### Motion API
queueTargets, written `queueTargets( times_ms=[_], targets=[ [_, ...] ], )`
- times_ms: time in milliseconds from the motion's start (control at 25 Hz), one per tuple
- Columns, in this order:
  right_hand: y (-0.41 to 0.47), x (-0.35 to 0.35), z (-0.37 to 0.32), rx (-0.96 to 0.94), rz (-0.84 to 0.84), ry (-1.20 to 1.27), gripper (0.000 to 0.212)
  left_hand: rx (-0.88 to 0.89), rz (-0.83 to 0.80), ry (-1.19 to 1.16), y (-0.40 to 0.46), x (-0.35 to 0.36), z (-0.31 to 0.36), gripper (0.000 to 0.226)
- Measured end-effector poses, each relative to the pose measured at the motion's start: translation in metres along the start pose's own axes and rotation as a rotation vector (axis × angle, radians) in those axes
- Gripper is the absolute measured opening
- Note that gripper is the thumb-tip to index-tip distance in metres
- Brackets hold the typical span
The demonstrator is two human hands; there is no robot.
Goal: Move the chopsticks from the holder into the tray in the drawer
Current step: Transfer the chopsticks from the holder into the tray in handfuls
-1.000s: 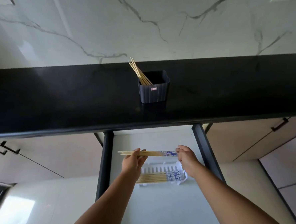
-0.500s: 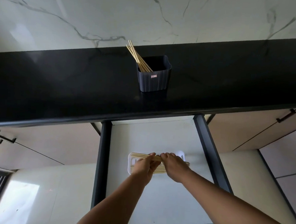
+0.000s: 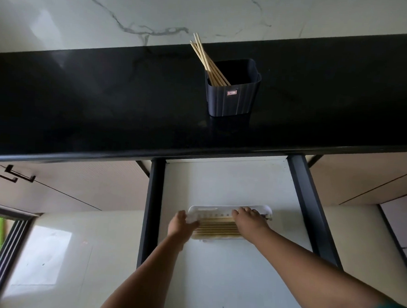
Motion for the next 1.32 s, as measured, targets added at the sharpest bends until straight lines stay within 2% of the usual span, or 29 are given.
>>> queueTargets(
  times_ms=[80, 240, 360, 480, 560, 640, 720, 920, 1080, 1120, 1320],
  targets=[
    [0.008, 0.001, -0.005, -0.002, -0.009, -0.027, 0.045, 0.013, 0.057, 0.097, 0.000, 0.009, -0.001, 0.023],
    [0.010, -0.007, -0.010, -0.007, 0.041, -0.005, 0.047, 0.054, 0.100, 0.188, 0.001, 0.005, 0.002, 0.030],
    [0.001, -0.011, -0.009, -0.036, 0.111, 0.041, 0.041, 0.062, 0.085, 0.188, 0.000, 0.007, 0.001, 0.034],
    [-0.008, -0.008, 0.001, -0.095, 0.191, 0.277, 0.033, 0.076, 0.107, 0.190, -0.001, 0.007, 0.002, 0.036],
    [-0.010, 0.008, 0.002, -0.109, 0.095, 0.463, 0.042, 0.086, 0.119, 0.235, -0.003, 0.009, 0.003, 0.039],
    [-0.009, 0.028, -0.005, -0.079, -0.095, 0.424, 0.060, 0.081, 0.108, 0.258, -0.004, 0.012, 0.003, 0.043],
    [-0.010, 0.037, -0.009, -0.057, -0.161, 0.369, 0.070, 0.065, 0.097, 0.245, -0.003, 0.013, 0.002, 0.045],
    [-0.015, 0.036, -0.013, -0.065, -0.148, 0.357, 0.074, 0.095, 0.111, 0.233, -0.006, 0.013, 0.004, 0.035],
    [-0.021, 0.013, 0.004, -0.001, 0.132, 0.483, 0.061, 0.097, 0.125, 0.183, -0.008, 0.012, 0.003, 0.030],
    [-0.022, 0.014, 0.011, 0.024, 0.148, 0.503, 0.058, 0.092, 0.126, 0.165, -0.008, 0.010, 0.003, 0.028],
    [-0.020, 0.043, 0.019, -0.029, -0.090, 0.301, 0.064, 0.134, 0.031, 0.143, -0.005, 0.015, 0.001, 0.037]
  ],
)
Point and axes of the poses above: each hand's wrist, its own y-axis towards the middle knuckle, its own x-axis out of the palm, z = x × y, the point moved 8 cm from there along y, towards the middle knuckle, and after that the axes turned 12 degrees about -z, right-handed, at the moved point
